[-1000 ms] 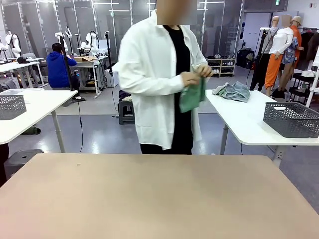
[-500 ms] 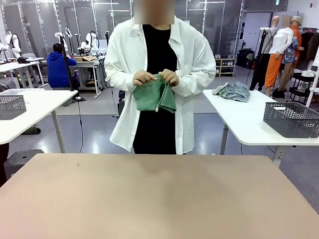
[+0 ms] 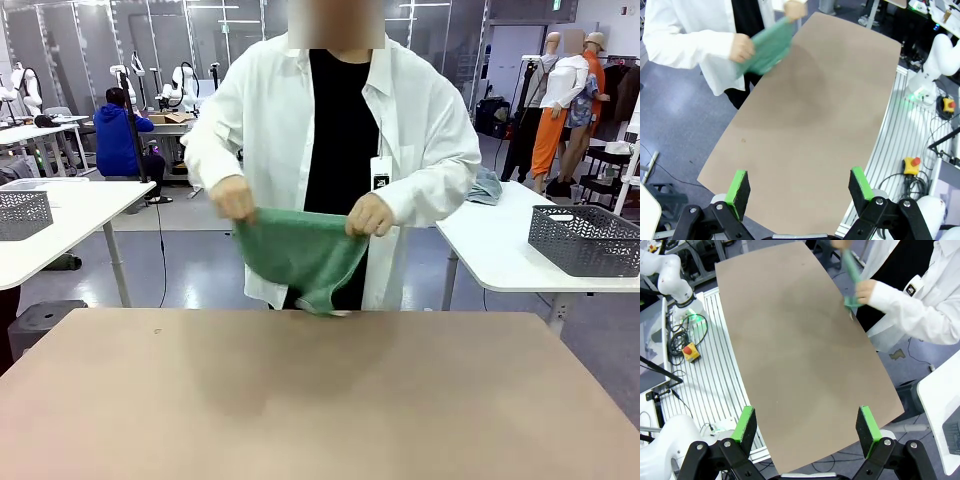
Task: Fold the towels and place them in the basket.
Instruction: When a person lays out a Towel with hook on the table, fold it in half twice.
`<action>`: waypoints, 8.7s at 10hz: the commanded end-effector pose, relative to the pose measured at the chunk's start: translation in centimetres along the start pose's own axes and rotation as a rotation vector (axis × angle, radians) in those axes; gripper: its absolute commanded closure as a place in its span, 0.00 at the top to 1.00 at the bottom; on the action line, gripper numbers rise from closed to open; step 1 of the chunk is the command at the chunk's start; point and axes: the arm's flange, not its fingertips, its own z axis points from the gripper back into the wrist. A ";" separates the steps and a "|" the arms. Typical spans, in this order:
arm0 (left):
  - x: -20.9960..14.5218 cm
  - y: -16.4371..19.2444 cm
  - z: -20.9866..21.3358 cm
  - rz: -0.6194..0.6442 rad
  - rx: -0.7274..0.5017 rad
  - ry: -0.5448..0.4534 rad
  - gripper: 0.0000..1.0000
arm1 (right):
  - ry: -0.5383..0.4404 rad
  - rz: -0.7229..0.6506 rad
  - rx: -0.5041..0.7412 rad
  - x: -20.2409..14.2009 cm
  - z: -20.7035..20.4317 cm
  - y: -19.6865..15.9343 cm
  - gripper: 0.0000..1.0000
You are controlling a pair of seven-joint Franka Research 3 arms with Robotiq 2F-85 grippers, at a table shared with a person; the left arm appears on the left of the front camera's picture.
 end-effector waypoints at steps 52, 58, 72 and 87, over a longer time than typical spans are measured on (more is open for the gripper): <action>-6.5 -20.8 -48.6 -0.439 -0.155 0.655 1.00 | 0.673 0.313 0.114 0.4 -53.4 17.8 1.00; -10.6 -19.2 -52.8 -0.518 -0.126 0.692 1.00 | 0.659 0.326 0.109 -2.5 -58.1 16.7 1.00; -11.2 -16.9 -55.7 -0.518 -0.126 0.715 1.00 | 0.670 0.399 0.189 -4.9 -62.1 13.9 1.00; -11.9 -15.3 -56.8 -0.529 -0.127 0.712 1.00 | 0.725 0.375 0.227 -5.8 -64.1 10.0 1.00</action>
